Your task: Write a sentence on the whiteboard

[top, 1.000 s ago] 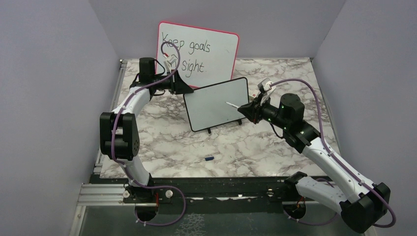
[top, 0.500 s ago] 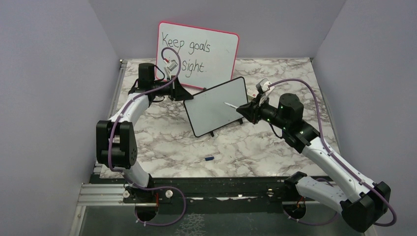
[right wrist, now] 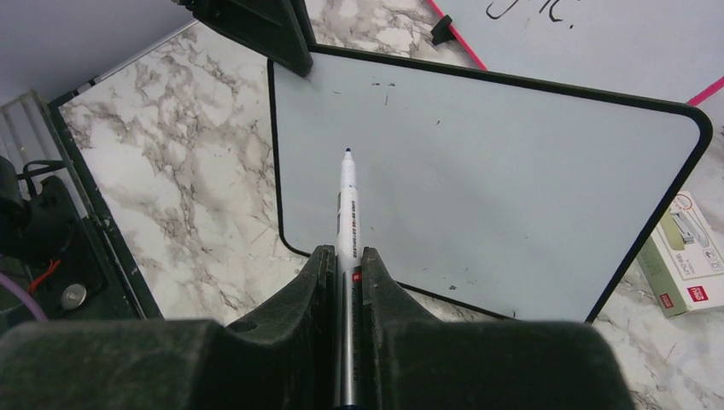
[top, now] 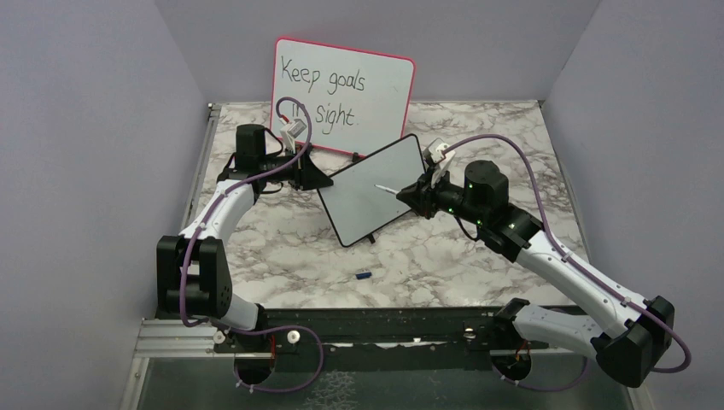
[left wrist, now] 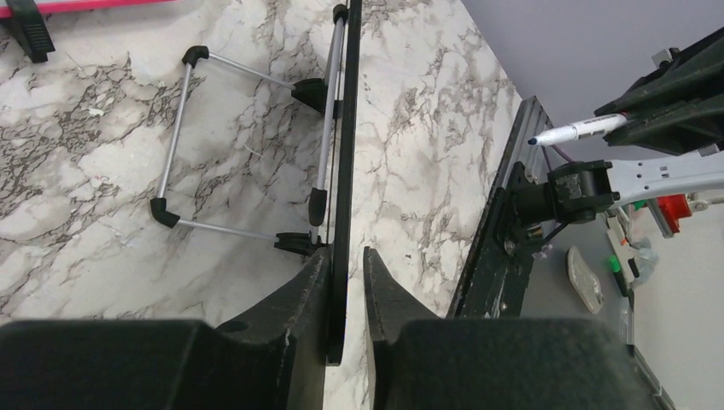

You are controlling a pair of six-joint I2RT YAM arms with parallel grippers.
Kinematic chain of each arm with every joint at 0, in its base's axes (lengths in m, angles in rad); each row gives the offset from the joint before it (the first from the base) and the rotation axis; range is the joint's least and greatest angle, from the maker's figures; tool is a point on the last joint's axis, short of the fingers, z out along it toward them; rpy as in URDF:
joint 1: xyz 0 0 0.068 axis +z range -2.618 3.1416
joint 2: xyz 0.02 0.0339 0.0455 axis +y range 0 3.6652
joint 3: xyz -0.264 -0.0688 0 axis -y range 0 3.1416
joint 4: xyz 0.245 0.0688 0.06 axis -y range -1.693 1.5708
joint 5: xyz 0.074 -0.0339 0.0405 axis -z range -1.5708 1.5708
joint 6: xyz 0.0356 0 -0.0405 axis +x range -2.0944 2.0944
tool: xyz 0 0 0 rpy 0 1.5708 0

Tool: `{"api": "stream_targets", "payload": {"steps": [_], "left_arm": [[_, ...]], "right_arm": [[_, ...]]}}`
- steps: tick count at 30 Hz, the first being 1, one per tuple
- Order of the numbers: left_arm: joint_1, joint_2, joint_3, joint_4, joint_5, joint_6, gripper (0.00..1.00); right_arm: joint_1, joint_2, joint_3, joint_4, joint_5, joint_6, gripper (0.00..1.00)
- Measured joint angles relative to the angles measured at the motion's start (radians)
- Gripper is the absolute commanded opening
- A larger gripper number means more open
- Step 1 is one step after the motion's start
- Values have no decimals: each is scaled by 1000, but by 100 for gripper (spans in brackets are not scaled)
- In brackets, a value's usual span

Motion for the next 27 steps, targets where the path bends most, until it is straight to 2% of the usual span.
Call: {"api": "stream_targets", "payload": {"steps": [8, 16, 27], "left_arm": [[0, -4, -5, -2, -26, -5, 22], [0, -4, -5, -2, -36, -16, 8], [-9, -44, -24, -4, -63, -7, 2]], "right_arm": [[83, 13, 3, -9, 90, -31, 0], [171, 60, 11, -9, 190, -54, 0], [283, 135, 43, 5, 364, -61, 0]]}}
